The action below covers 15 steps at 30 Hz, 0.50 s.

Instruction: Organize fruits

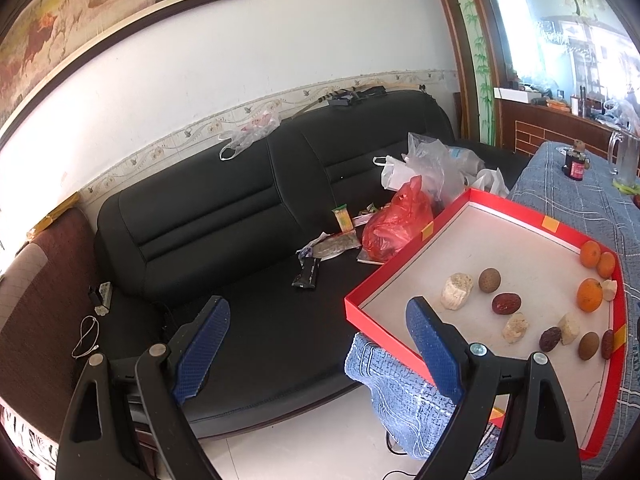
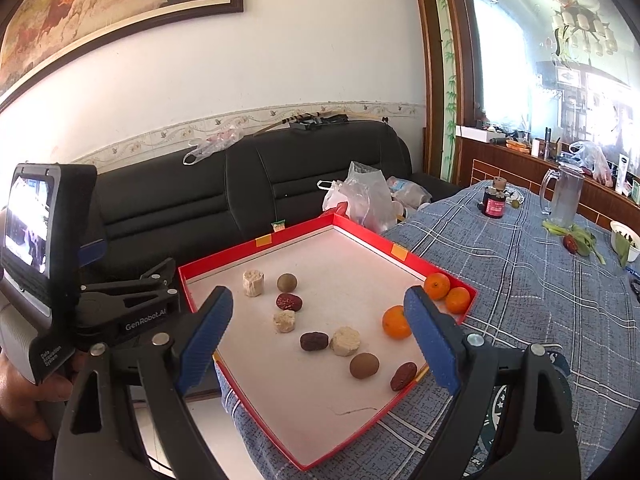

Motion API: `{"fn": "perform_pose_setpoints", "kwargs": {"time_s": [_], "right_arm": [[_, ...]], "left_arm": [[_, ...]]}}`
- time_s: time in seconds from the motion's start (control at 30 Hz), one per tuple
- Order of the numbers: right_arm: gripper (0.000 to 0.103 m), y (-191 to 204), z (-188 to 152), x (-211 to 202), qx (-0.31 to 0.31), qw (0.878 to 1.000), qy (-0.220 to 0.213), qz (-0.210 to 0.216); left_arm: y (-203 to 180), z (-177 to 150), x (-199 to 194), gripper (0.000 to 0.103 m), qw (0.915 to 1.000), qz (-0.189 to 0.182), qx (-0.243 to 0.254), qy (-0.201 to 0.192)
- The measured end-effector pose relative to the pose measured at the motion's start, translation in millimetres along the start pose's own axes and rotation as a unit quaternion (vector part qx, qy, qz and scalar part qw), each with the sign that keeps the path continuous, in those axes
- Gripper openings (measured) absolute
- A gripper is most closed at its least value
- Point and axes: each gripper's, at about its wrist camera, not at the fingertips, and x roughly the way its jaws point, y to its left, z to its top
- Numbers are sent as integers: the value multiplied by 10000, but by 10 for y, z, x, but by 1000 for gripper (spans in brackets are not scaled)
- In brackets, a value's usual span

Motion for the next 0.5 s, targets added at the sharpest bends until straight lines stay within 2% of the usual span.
{"fn": "perform_pose_setpoints", "kwargs": {"time_s": [0.5], "right_arm": [[88,19,64,-36,-87,9998,-101,121]], "left_arm": [[13,19,-80,90,9999,102,-31,-31]]}}
